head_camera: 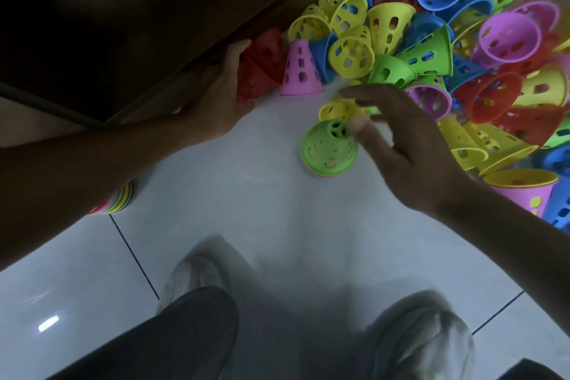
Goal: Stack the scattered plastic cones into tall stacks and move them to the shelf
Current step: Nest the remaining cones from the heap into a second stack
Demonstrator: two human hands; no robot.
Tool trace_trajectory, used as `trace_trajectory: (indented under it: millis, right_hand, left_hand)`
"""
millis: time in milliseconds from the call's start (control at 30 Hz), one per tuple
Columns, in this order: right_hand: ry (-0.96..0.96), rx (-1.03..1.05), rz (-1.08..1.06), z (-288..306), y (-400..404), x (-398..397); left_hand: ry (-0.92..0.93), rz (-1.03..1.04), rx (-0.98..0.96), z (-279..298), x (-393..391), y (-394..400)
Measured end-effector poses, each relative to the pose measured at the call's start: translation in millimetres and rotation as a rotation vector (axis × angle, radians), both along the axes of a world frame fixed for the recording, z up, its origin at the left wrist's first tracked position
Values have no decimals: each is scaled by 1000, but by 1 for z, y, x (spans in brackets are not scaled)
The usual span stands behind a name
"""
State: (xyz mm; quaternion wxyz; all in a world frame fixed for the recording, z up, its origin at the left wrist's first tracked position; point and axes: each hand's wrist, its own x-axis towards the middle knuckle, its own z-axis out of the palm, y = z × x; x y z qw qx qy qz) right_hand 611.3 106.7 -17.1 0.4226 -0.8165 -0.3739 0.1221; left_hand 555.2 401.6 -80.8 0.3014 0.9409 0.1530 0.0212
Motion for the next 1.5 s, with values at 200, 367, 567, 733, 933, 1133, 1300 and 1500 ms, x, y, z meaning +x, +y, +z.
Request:
trace_trajectory:
  millis: [200,367,567,733,933,1133,1300,1500]
  right_hand:
    - [25,-78,-241,-30,-5,25]
    - [49,-185,-224,-45,-5,29]
    - [33,-260,-225,-50,-1,33]
    - [13,-275,-245,-48,-1,33]
    - [44,-228,-262,-45,-8,25]
    - [180,-94,-416,-39,-15,14]
    - [204,21,-467,-25,-21,9]
    - [92,154,-435,0,-26,2]
  left_hand:
    - [-7,29,-130,-1,-17,-4]
    - [40,86,-165,14,-42,-26]
    - [61,131,-256,39,-72,-54]
    - [2,158,-261,68,-85,-72]
    - [-139,158,-321,101,-86,-84]
    - [-165,-22,-228,114,-76,-94]
    - [-139,-143,-130,109,-65,-103]
    - [-91,-230,-88,99,-45,-116]
